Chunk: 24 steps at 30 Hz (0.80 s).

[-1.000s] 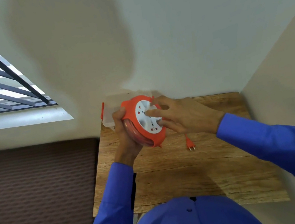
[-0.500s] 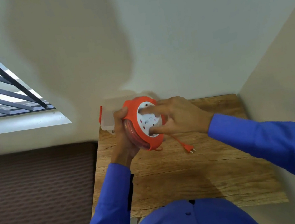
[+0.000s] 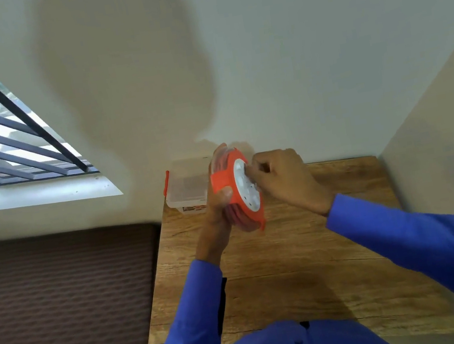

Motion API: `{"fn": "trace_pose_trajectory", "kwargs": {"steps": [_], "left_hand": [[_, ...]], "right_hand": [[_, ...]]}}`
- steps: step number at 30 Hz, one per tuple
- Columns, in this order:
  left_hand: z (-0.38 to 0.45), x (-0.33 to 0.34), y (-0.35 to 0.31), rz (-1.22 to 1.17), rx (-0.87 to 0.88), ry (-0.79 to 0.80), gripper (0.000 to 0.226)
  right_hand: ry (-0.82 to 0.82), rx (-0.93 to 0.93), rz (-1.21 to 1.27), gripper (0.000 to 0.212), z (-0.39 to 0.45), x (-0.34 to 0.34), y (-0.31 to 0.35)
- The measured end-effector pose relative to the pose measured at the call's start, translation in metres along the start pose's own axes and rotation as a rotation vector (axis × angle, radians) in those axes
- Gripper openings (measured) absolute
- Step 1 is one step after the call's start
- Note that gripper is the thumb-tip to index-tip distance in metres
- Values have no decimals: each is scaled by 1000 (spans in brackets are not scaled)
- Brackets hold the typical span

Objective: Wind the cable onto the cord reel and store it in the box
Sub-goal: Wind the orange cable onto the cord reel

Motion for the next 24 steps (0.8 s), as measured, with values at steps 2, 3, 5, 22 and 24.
{"fn": "trace_pose_trajectory", "kwargs": {"steps": [2,3,5,22,24], "left_hand": [[3,1,-2,-68,0,-47,82],[4,1,-3,-120,6,-63,83],[8,-3,-4,-201,-12,-90,82],[28,18,-7,387,160,224,119],[25,18,-4,392,162,233,122]], "right_hand": [[-2,-271,-147,20,-15,-3,10],[51,-382,-228,31,-22,-1,11],[101,-550,-447,49,-31,4,7],[445,743,777,63,-12,30,-41],[521,802,753,65,-8,30,-45]]}}
Point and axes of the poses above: each hand's wrist, its own z-axis towards the middle knuckle, its own x-axis out of the palm, y = z × x, the point moved 6 cm from there along z, towards the middle knuckle, and after that the axes turned 9 degrees about x, right-handed, at the moved point
